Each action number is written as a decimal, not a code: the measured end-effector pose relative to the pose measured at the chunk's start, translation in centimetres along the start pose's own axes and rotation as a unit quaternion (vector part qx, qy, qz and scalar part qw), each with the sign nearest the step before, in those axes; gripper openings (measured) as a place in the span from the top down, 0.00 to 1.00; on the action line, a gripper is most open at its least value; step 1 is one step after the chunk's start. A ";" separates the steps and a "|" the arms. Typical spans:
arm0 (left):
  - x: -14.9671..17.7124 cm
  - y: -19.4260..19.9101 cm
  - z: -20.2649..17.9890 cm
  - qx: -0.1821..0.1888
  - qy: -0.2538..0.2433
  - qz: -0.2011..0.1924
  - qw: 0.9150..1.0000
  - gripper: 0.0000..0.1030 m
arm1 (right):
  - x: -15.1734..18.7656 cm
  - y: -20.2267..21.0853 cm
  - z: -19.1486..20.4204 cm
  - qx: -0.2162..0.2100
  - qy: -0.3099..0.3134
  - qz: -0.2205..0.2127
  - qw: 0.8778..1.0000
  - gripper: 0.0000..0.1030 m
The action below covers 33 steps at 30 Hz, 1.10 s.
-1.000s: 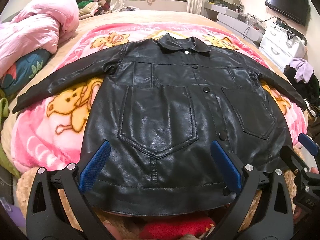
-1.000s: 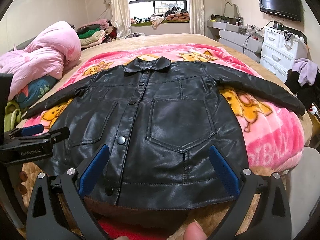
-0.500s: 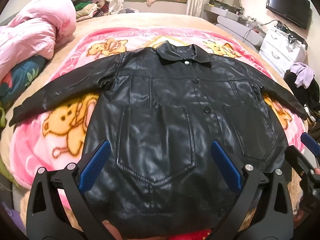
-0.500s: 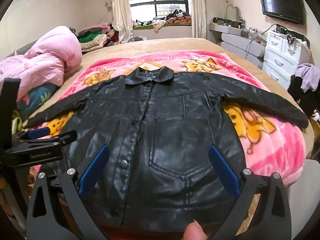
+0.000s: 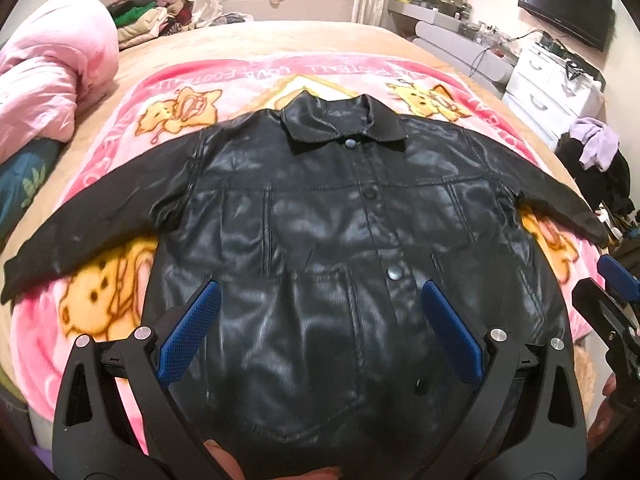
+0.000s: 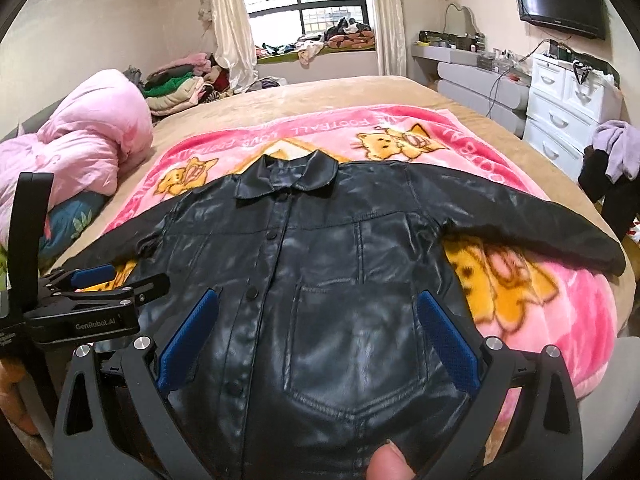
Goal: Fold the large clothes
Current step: 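Grasp the jacket sleeve with the right gripper and lift it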
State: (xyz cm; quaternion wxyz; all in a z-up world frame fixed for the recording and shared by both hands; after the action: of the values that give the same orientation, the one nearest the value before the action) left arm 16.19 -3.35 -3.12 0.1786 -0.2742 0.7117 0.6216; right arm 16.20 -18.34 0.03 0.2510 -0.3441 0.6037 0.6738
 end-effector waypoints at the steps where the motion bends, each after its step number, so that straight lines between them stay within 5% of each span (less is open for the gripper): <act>1: -0.4 -0.3 -0.2 0.003 0.001 0.003 1.000 0.09 | -0.3 -0.3 -0.3 -0.001 -0.002 0.000 1.000 0.04; 20: -7.5 -7.2 -3.9 -0.004 -0.028 0.016 0.999 0.09 | -6.3 -6.7 -10.0 0.062 -0.073 0.019 0.995 0.04; 33: -9.0 -12.2 -7.5 0.019 -0.047 0.029 0.998 0.09 | -7.4 -8.8 -21.0 0.128 -0.181 0.002 0.975 0.04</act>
State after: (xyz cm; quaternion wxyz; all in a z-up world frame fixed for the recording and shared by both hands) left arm 31.42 -10.14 -6.13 0.1990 -0.2204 0.7216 0.6253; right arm 30.94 -37.20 -0.67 0.3971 -0.1805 0.6299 0.6426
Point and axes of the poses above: each gripper's, at about its wrist camera, not at the fingertips, and y roughly against the way its jaws point, z to its left, x to its underside, the point moved 9 cm from there along -y, roughly the way its jaws point, and after that the axes turned 8 degrees about y, right-handed, at the moved point
